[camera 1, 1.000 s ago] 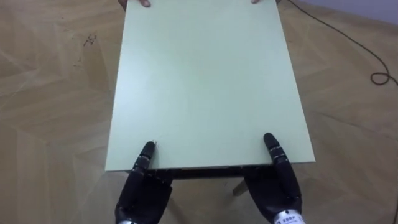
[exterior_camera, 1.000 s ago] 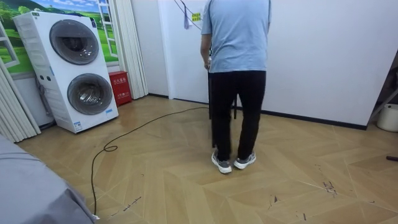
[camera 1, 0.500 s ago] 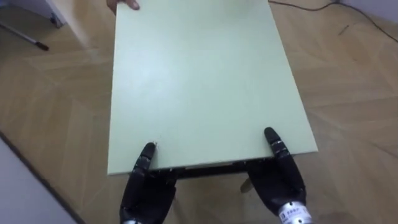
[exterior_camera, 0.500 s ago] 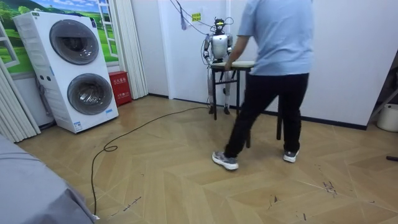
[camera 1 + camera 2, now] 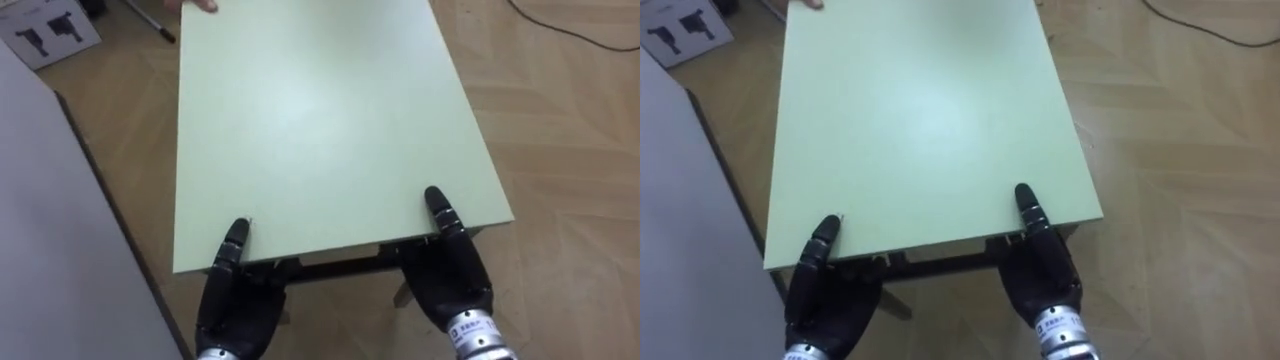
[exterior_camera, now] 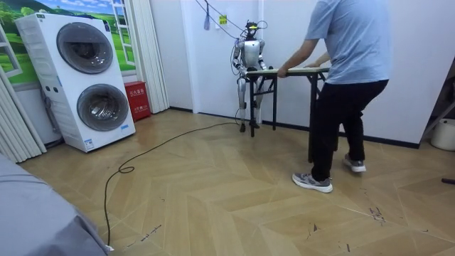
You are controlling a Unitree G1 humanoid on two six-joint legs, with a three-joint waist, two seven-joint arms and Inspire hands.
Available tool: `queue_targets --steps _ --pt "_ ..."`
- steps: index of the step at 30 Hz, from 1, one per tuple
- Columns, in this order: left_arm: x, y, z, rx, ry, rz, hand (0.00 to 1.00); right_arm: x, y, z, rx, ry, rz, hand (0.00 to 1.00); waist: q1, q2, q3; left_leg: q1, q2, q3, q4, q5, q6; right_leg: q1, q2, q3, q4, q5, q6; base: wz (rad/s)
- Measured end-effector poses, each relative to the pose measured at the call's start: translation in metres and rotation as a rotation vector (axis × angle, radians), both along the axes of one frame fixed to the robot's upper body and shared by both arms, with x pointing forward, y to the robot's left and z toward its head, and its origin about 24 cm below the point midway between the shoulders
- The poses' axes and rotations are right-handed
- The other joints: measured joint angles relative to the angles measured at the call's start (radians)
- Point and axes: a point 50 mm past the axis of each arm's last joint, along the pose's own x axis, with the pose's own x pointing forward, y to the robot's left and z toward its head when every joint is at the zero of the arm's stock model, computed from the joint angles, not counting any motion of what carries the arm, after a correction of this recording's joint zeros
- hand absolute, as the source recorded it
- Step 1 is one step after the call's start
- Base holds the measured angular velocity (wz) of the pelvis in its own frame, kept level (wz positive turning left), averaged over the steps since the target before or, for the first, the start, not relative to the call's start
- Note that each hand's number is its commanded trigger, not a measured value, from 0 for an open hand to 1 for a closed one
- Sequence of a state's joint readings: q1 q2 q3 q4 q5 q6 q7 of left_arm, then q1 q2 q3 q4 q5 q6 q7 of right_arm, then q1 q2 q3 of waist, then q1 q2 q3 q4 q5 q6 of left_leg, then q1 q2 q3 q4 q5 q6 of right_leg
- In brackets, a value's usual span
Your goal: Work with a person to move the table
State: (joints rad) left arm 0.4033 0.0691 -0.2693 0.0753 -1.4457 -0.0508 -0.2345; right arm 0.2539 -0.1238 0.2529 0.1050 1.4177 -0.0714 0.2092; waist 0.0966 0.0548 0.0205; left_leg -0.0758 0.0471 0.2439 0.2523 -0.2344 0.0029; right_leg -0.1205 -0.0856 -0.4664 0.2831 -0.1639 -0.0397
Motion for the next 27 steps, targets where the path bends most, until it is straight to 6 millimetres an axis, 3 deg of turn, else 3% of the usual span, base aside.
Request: queue_targets --steps 3,5,6,7,8,9,11,14,16,21,22,23,24,25,26,27 --pt "-0.001 0.001 0.000 0.001 0.003 0.001 1.00 0.000 0.000 -0.001 -0.001 0.003 0.002 1.00 0.031 -0.012 0.0052 0.008 -0.003 -0.010 0.000 0.000 0.000 -0.002 -0.010 -0.001 0.023 0.005 0.008 0.10" --pt "-0.003 0.002 -0.001 0.001 0.012 0.003 1.00 -0.002 0.001 -0.002 0.001 0.014 0.007 1.00 0.049 -0.011 0.0079 0.023 -0.006 -0.061 -0.003 0.002 0.006 -0.030 -0.019 -0.003 0.087 0.000 0.020 0.14" --pt "-0.004 0.005 -0.002 0.004 0.016 0.013 1.00 -0.002 0.003 -0.003 0.004 0.021 0.017 1.00 0.051 -0.007 0.0092 0.025 -0.006 -0.129 0.000 -0.002 0.014 -0.046 -0.008 0.030 0.074 -0.015 0.031 0.23" --pt "-0.004 0.007 -0.001 0.006 0.014 0.021 1.00 -0.001 0.007 -0.002 0.006 0.018 0.023 1.00 0.055 -0.010 0.0078 0.015 -0.012 -0.170 0.004 -0.008 0.022 -0.086 0.013 0.091 -0.001 0.006 0.022 0.34" --pt "-0.004 0.008 -0.001 0.002 0.014 0.025 1.00 0.000 0.007 -0.001 0.008 0.017 0.022 1.00 0.053 -0.010 0.0076 0.011 -0.017 -0.177 0.005 -0.012 0.026 -0.109 0.012 0.116 -0.029 0.043 0.022 0.68" --pt "-0.004 0.006 -0.002 -0.005 0.027 0.025 1.00 -0.002 0.006 -0.002 0.001 0.024 0.018 1.00 0.037 0.000 0.0032 0.011 -0.026 -0.195 0.008 -0.022 0.024 -0.118 -0.011 0.104 0.005 0.088 0.009 0.89" --pt "-0.005 0.003 -0.002 -0.004 0.029 0.021 1.00 -0.002 0.005 -0.002 0.003 0.028 0.014 1.00 0.024 0.013 0.0005 0.004 -0.026 -0.186 0.005 -0.021 0.023 -0.112 -0.025 0.096 0.044 0.070 0.016 0.94" --pt "-0.002 0.003 -0.001 0.020 0.017 0.005 1.00 -0.007 0.003 -0.005 0.024 0.048 -0.007 1.00 -0.039 0.007 0.0005 0.017 -0.035 -0.213 -0.016 -0.007 0.029 -0.063 -0.037 0.139 0.055 0.030 0.058 1.29" --pt "-0.001 0.004 -0.001 0.044 0.015 -0.002 1.00 -0.013 0.003 -0.009 0.032 0.067 -0.013 1.00 -0.033 0.001 0.0006 0.035 -0.047 -0.275 -0.016 -0.006 0.031 -0.041 -0.030 0.208 0.067 0.020 0.069 0.58" --pt "0.001 0.005 0.000 0.069 0.005 -0.009 1.00 -0.017 0.003 -0.011 0.048 0.077 -0.018 1.00 -0.033 -0.006 0.0037 0.045 -0.059 -0.365 -0.018 -0.006 0.031 -0.004 -0.032 0.222 0.074 0.011 0.080 0.50" --pt "0.001 0.006 0.000 0.071 0.006 -0.006 1.00 -0.017 0.005 -0.011 0.051 0.080 -0.016 1.00 -0.028 -0.013 0.0083 0.059 -0.054 -0.418 -0.017 -0.006 0.031 -0.017 -0.023 0.253 0.097 -0.020 0.077 0.29" --pt "0.001 0.007 0.000 0.075 0.006 -0.003 1.00 -0.017 0.007 -0.011 0.057 0.082 -0.015 1.00 -0.025 -0.021 0.0082 0.062 -0.054 -0.444 -0.017 -0.006 0.031 -0.020 0.001 0.300 0.077 -0.031 0.071 0.25" --pt "0.002 0.011 0.001 0.083 -0.001 0.004 1.00 -0.017 0.010 -0.011 0.069 0.081 -0.013 1.00 -0.013 -0.040 0.0077 0.060 -0.055 -0.472 -0.017 -0.007 0.029 -0.028 0.054 0.364 -0.020 -0.004 0.048 0.32" --pt "0.002 0.010 0.000 0.080 0.005 0.007 1.00 -0.017 0.010 -0.012 0.062 0.083 -0.009 1.00 -0.010 -0.040 0.0043 0.058 -0.053 -0.465 -0.018 -0.010 0.024 -0.016 0.060 0.362 -0.041 0.021 0.029 0.34" --pt "0.002 0.010 0.000 0.080 0.006 0.006 1.00 -0.017 0.010 -0.011 0.062 0.081 -0.007 1.00 -0.009 -0.039 0.0050 0.056 -0.053 -0.450 -0.017 -0.007 0.020 -0.009 0.061 0.352 -0.046 0.025 0.025 0.47" --pt "0.001 0.010 0.000 0.076 0.013 0.003 1.00 -0.018 0.012 -0.012 0.070 0.086 -0.008 1.00 -0.009 -0.044 0.0076 0.034 -0.052 -0.399 0.020 -0.005 0.001 0.016 0.055 0.365 -0.056 0.026 0.023 0.81"
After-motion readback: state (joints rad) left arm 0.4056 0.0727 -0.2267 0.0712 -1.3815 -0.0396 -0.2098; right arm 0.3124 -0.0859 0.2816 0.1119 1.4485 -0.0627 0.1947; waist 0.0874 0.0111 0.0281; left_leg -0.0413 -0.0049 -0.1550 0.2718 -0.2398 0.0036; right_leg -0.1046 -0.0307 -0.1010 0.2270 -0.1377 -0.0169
